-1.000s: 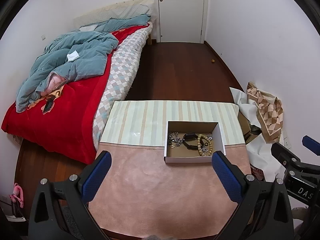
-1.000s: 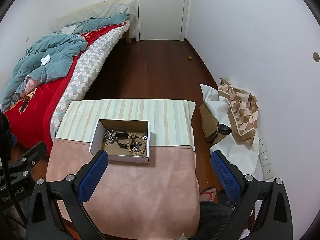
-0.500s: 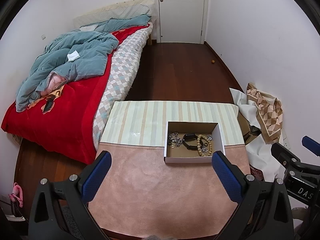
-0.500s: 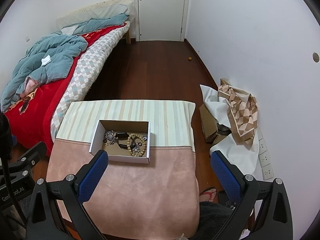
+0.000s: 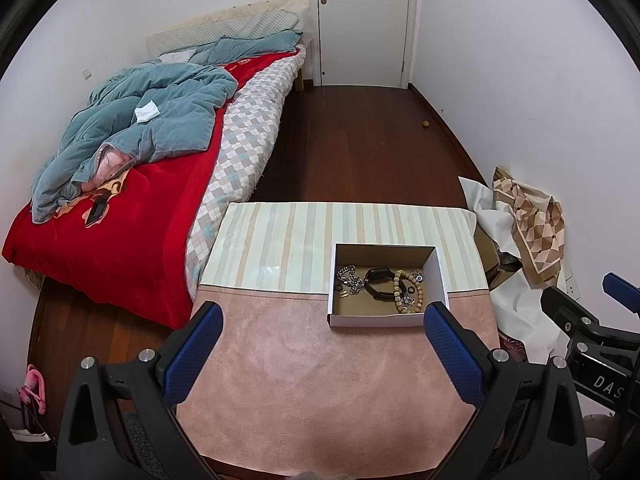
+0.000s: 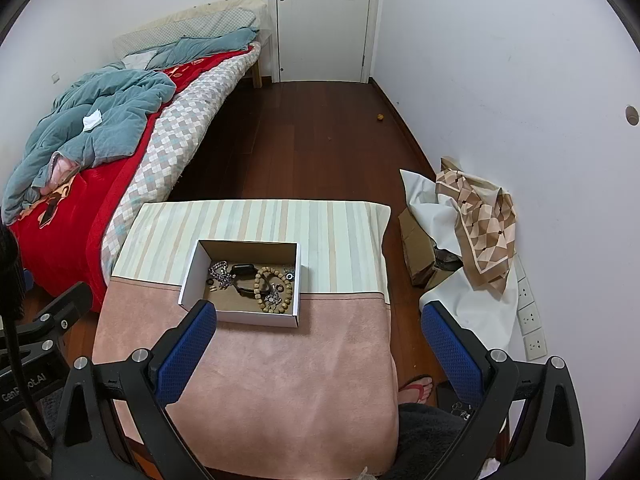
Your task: Organize jewelry
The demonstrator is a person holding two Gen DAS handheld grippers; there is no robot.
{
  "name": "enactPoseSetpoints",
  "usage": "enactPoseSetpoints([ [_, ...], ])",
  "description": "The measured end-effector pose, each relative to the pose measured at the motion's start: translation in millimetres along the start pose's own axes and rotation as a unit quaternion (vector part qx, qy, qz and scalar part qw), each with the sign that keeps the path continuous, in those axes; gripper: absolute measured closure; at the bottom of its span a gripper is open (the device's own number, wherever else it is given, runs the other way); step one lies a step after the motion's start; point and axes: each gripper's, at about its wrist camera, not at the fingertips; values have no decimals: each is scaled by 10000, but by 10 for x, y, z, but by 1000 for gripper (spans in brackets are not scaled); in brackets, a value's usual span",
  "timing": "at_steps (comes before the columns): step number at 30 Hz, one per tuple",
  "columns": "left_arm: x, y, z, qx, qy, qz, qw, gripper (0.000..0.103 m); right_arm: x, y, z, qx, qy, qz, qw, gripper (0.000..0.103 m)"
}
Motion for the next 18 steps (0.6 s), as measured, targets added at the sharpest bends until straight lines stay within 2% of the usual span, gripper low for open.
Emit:
enactPoseSetpoints([
  [18,-24,26,6,-6,27,26,10000,0,-35,20,-18,-14,18,17,10000,0],
])
Point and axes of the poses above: each gripper's, at about its wrist camera, not at the fingertips, and y roughly against the way its jaws point, x to its right, z to its underside, and after that the axes turned 13 degrees about y, right-handed
